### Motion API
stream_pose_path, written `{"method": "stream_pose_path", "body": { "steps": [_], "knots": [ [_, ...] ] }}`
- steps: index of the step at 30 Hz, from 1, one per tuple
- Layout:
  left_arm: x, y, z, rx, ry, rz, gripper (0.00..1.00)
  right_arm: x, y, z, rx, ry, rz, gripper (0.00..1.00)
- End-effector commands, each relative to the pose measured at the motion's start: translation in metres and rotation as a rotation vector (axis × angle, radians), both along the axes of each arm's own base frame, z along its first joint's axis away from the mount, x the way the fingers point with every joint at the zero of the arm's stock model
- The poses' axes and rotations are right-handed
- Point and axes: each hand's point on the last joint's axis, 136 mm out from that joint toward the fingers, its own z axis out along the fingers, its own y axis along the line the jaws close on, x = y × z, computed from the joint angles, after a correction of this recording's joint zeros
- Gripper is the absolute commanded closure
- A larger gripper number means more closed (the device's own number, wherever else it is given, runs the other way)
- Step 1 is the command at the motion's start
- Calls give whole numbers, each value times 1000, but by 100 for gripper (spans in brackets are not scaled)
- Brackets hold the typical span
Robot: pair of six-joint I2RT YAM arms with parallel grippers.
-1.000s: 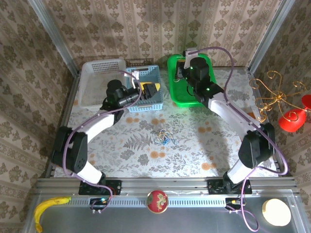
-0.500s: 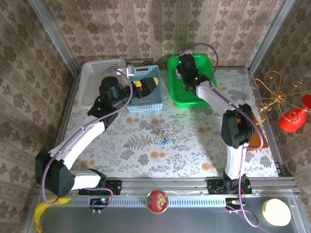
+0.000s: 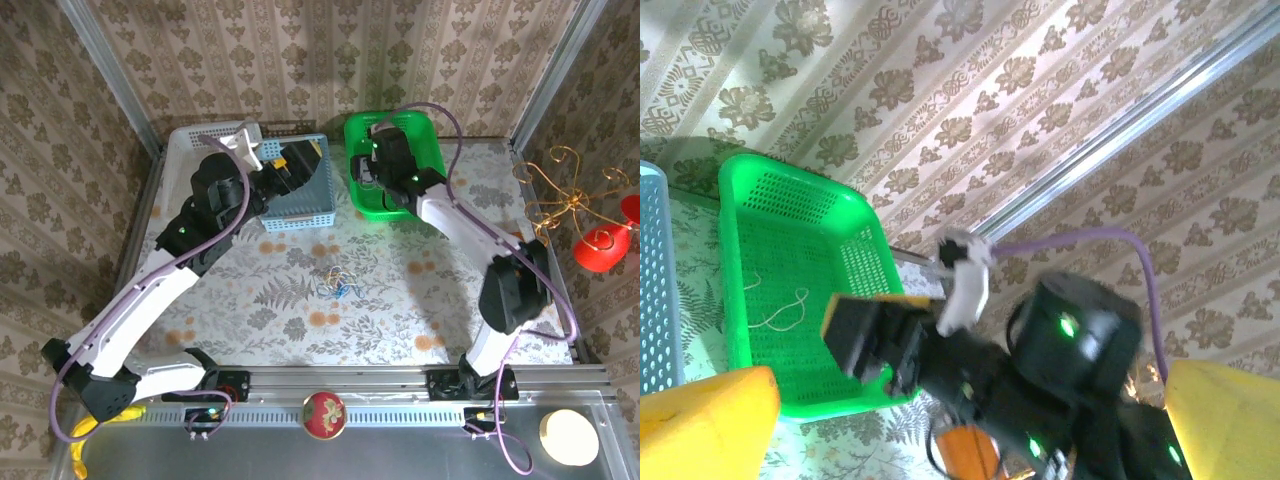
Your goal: Untangle the cables
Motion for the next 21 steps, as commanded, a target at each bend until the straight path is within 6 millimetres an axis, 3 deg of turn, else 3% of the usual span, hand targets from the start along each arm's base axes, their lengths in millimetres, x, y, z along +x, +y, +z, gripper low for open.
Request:
{"method": "stream_pose_path", "body": {
  "steps": [1, 10, 15, 21],
  "knots": [
    [-4, 9, 13, -31, 33, 82, 0, -43, 17, -6, 151, 77, 65, 39],
    [-26, -19, 42, -84, 10, 33, 0, -132, 39, -89, 189, 305, 204, 39],
    [-33, -30, 49, -109, -4, 2, 0, -152, 57, -120, 175, 391, 266, 40],
    [-36, -32, 57, -129, -28, -8, 0, -157, 78, -142, 153, 452, 331, 40]
  ]
}}
